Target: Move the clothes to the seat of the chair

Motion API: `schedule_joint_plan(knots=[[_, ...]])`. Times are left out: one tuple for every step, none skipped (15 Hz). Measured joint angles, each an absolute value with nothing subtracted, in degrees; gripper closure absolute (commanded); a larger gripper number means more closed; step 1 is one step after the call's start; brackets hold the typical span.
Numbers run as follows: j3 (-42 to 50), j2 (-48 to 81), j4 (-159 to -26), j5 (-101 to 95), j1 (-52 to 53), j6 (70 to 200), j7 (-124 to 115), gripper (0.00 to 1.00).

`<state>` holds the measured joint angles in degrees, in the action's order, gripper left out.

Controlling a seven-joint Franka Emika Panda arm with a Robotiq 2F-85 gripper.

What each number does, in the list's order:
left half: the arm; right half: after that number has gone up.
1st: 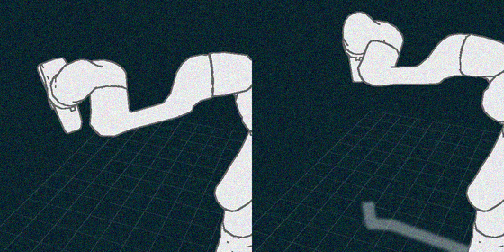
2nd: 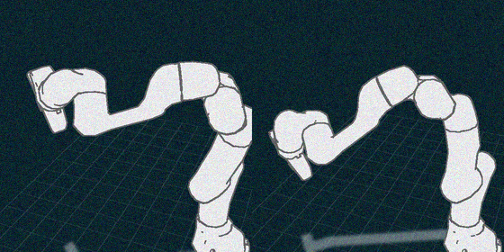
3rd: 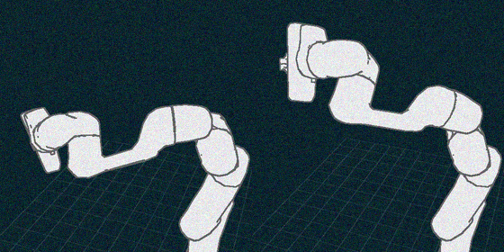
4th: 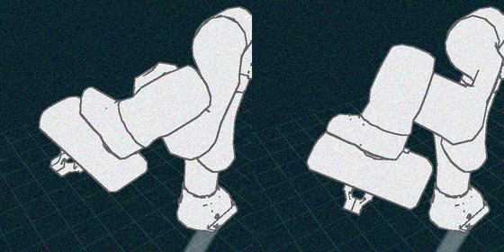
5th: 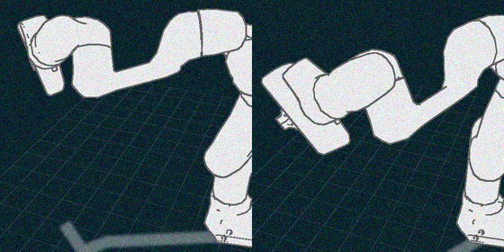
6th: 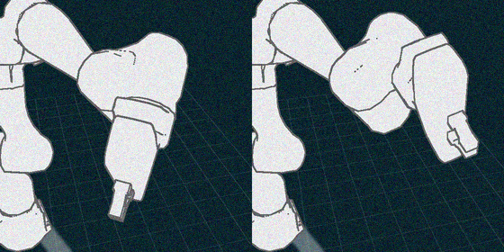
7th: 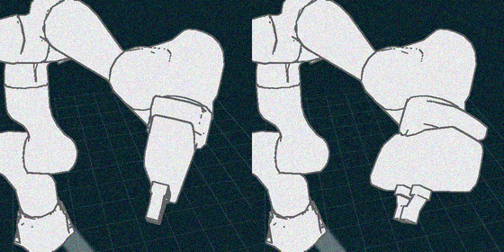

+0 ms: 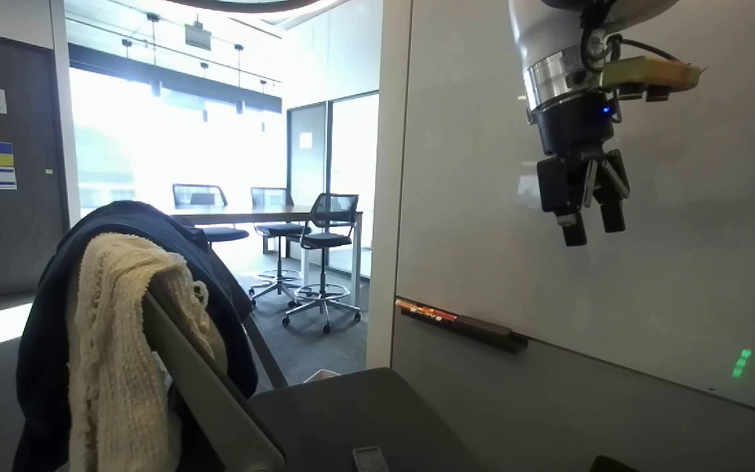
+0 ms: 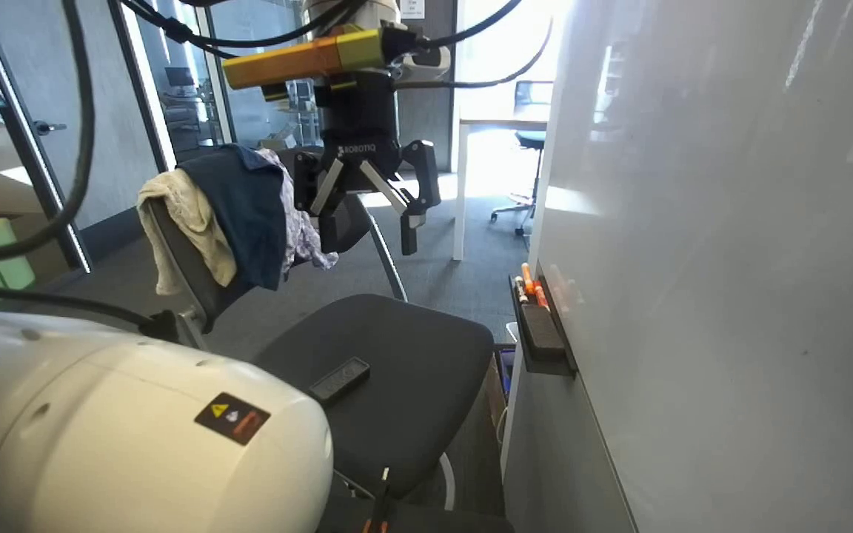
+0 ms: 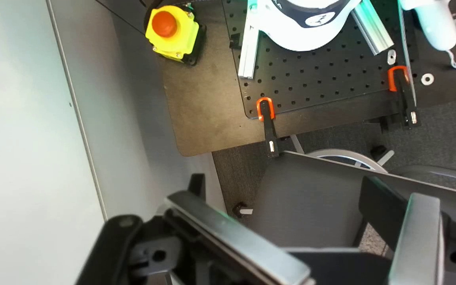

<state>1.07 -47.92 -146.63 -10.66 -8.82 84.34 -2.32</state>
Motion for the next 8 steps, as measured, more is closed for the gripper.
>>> schedule_joint_plan(knots=[[1.0, -47.9, -147.3, -10.6, -8.1, 84.5, -2.3, 0.00], [0.9, -47.9, -148.4, -10.2, -7.0, 85.2, -2.2, 0.00], [0.5, -47.7, -149.9, -9.1, -5.3, 86.6, -2.2, 0.00], [0.1, -47.3, -151.5, -7.6, -3.5, 88.4, -2.2, 0.00], [-0.5, -46.5, -153.2, -5.8, -1.3, 90.9, -2.0, 0.00], [-1.4, -45.2, -154.9, -3.9, 1.0, 93.9, -1.8, 0.00], [-2.5, -43.5, -156.2, -2.1, 3.4, 97.3, -1.6, 0.00], [-3.6, -41.3, -157.1, -0.5, 5.7, 100.7, -1.3, 0.00]])
